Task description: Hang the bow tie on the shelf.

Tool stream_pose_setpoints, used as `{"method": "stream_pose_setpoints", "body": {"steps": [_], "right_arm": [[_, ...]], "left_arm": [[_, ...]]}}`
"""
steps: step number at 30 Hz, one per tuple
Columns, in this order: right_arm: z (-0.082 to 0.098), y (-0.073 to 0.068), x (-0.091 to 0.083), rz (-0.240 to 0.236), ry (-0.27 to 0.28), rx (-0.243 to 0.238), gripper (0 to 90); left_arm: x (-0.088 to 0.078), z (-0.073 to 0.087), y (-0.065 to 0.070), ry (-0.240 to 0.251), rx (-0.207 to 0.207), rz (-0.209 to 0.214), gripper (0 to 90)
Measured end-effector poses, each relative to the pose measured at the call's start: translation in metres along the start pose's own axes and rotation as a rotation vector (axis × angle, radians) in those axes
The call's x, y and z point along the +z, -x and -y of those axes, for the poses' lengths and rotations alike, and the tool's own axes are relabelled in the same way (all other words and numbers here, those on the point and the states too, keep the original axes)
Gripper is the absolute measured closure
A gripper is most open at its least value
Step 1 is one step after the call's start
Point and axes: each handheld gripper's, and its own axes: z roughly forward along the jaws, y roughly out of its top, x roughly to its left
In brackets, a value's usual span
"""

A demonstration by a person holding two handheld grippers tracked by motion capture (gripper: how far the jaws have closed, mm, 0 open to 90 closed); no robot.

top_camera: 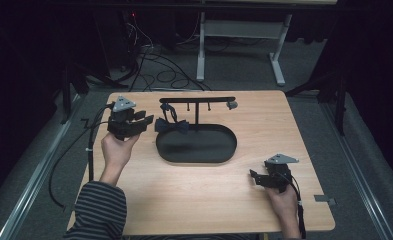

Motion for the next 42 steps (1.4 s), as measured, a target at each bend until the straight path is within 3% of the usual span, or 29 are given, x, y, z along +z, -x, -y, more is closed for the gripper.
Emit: {"method": "stream_pose_setpoints", "body": {"steps": [20, 42], "right_arm": [[0.000, 0.000, 0.000, 0.005, -0.001, -0.006, 29.8], [0.000, -0.001, 0.000, 0.005, -0.001, -0.006, 29.8]], "left_arm": [[-0.034, 0.021, -0.005, 0.013, -0.014, -0.024, 56.2], [-0.055, 0.040, -0.002, 0.024, -0.016, -0.024, 54.6]]}}
